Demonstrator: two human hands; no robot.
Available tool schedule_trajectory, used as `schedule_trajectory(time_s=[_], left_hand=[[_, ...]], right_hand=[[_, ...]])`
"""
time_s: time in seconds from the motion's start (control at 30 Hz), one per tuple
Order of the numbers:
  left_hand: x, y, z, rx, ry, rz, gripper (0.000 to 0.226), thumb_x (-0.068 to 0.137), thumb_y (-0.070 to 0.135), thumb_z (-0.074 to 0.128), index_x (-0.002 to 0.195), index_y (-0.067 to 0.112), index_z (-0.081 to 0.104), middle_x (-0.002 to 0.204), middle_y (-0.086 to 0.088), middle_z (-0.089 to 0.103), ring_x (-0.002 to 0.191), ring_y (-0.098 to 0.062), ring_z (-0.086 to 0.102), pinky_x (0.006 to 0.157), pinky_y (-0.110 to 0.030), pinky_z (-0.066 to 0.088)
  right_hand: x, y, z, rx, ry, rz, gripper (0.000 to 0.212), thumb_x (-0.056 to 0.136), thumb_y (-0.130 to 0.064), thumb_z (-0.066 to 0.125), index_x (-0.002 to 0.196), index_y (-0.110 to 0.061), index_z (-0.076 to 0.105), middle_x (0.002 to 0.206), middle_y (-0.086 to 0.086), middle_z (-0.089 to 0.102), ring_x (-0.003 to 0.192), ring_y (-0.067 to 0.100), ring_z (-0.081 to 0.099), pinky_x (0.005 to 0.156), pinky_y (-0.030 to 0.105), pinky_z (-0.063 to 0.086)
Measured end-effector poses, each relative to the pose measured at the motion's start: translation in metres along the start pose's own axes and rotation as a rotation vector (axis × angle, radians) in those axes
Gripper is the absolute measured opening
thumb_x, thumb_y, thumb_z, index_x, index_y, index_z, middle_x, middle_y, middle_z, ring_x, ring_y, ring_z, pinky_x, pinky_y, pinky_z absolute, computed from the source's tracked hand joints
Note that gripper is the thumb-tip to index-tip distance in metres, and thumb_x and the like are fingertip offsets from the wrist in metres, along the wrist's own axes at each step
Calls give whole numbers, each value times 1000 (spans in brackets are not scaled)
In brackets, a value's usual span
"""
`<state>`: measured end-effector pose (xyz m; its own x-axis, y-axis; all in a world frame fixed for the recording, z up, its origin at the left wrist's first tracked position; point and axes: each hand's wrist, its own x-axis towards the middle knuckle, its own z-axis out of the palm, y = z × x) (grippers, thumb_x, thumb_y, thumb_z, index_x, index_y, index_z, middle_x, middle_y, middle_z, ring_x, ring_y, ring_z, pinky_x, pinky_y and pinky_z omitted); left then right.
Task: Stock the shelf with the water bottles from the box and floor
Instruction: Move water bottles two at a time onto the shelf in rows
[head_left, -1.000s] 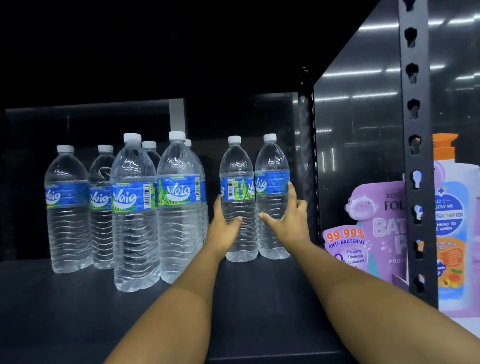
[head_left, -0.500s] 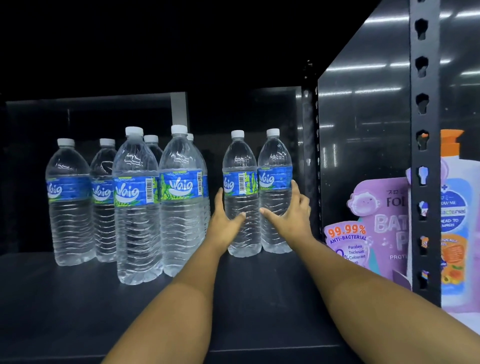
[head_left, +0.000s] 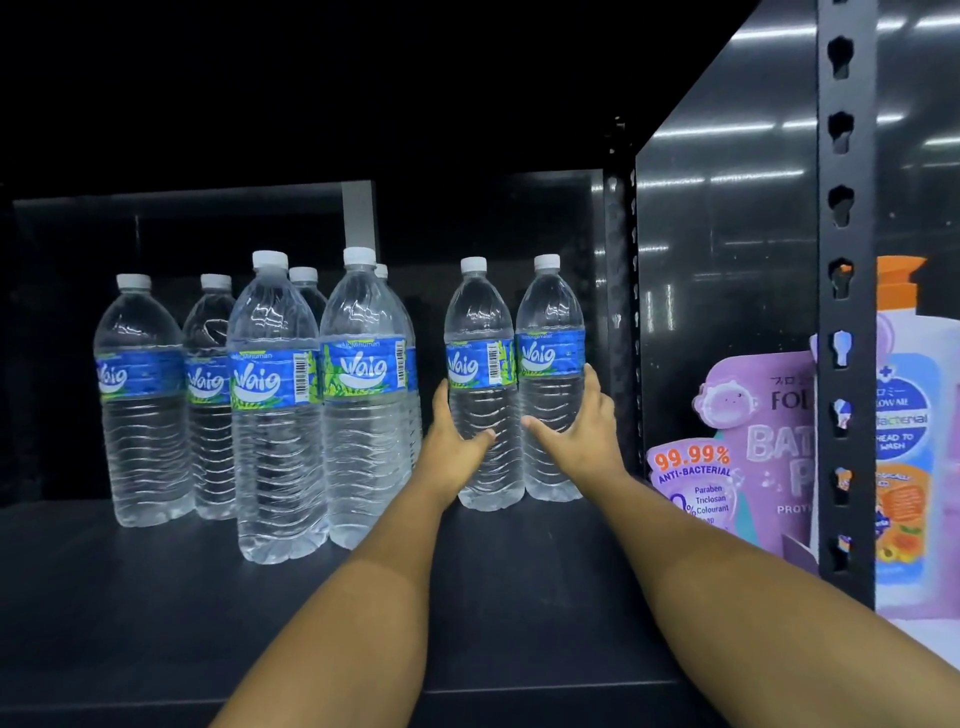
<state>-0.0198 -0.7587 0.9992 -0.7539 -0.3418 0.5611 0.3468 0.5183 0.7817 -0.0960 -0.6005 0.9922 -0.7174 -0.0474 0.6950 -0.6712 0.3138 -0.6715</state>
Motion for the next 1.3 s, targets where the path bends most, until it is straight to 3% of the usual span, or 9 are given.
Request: schedule_trajectory(time_s=[0.13, 0.33, 0.5, 0.6, 0.73, 0.87, 1.0, 1.1, 1.3], left_hand=[[0, -2, -1, 16, -49, 12, 89, 88, 13, 63, 151, 40, 7, 135, 13, 49, 121, -14, 52, 107, -42, 41], [-1, -3, -2, 63, 27, 43, 102, 77, 22, 80, 152, 27, 12, 136, -4, 54, 122, -20, 54, 106, -44, 42], [-2, 0, -4, 1, 20, 41, 92, 86, 17, 70, 153, 33, 9, 140, 1, 49, 119, -9, 47, 106, -36, 39], [-1, -3, -4, -5, -56, 33, 93, 87, 17, 66, 149, 48, 5, 138, 9, 51, 119, -10, 52, 107, -44, 42], [-2, -3, -3, 22, -41, 71, 92, 86, 15, 69, 150, 42, 9, 134, 10, 54, 118, -12, 54, 105, -42, 44], [-1, -3, -3, 60, 7, 131, 94, 80, 18, 78, 150, 33, 17, 131, 4, 57, 115, -14, 56, 102, -39, 46], [-1, -3, -3, 28, -5, 77, 100, 81, 21, 77, 152, 31, 8, 135, 4, 51, 117, -11, 51, 102, -33, 41], [0, -6, 0, -1, -65, 47, 103, 82, 22, 75, 153, 33, 3, 139, 10, 47, 121, -9, 49, 106, -32, 38], [1, -8, 2, -2, -104, 57, 102, 83, 21, 74, 152, 37, 0, 149, 9, 41, 133, -12, 44, 113, -43, 35]], right_hand=[[3, 2, 1, -61, -25, 40, 117, 70, -53, 79, 152, -36, -3, 137, 13, 30, 129, 28, 34, 103, 43, 37], [2, 8, -1, 47, -21, 3, 99, 78, -29, 72, 153, -28, 7, 138, 7, 46, 128, 23, 44, 99, 33, 37], [0, 6, -1, -37, 32, -104, 104, 76, -42, 76, 152, -37, 5, 151, 7, 23, 136, 24, 32, 106, 45, 39], [0, 6, 0, -81, 6, -126, 110, 74, -43, 79, 151, -41, 1, 149, 8, 22, 131, 27, 40, 102, 46, 43], [1, 5, -3, -57, -11, -111, 106, 80, -28, 76, 153, -36, 0, 145, 8, 28, 119, 23, 51, 94, 34, 44], [0, 6, -5, 23, -9, -125, 98, 82, -21, 70, 154, -30, 4, 150, 6, 30, 129, 14, 39, 97, 24, 32], [1, 3, -2, -84, 40, -84, 105, 77, -43, 76, 153, -36, 4, 147, 10, 27, 133, 25, 33, 105, 44, 37], [2, 2, 0, -132, 22, -27, 114, 71, -53, 78, 151, -42, -1, 141, 13, 29, 128, 29, 35, 102, 48, 40], [2, 4, -4, -83, -20, -33, 108, 78, -33, 75, 152, -41, -4, 124, 10, 44, 101, 21, 53, 87, 34, 44]])
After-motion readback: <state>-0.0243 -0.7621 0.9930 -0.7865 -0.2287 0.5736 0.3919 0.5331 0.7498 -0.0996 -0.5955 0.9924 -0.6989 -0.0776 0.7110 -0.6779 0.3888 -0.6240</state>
